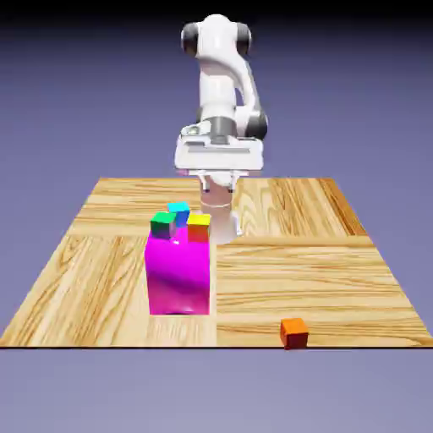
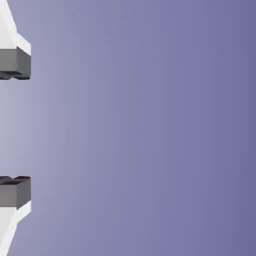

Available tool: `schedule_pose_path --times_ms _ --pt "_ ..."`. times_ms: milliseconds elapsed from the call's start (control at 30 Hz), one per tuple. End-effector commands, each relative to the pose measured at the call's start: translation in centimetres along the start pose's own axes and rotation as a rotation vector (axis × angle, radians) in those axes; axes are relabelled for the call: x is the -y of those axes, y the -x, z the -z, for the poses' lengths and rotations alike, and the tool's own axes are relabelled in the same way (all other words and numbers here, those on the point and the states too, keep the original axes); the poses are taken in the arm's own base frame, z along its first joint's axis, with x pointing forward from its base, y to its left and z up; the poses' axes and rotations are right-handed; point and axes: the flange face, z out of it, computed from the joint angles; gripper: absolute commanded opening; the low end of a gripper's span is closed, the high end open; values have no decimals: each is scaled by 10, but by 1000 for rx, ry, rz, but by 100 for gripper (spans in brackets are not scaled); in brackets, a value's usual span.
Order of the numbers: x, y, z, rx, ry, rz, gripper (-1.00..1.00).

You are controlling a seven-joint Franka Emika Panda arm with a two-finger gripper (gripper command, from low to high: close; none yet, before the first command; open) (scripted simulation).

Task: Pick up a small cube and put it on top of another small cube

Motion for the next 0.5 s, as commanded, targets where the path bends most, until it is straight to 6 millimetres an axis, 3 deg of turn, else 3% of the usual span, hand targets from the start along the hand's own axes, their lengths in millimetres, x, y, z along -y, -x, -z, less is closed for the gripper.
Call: schedule_pose_path --times_ms 0,233,467 --pt "7 -3 -8 27 21 1 0" --pt "53 -13 -69 215 168 12 0" --pt "91 -7 -136 398 322 25 0"
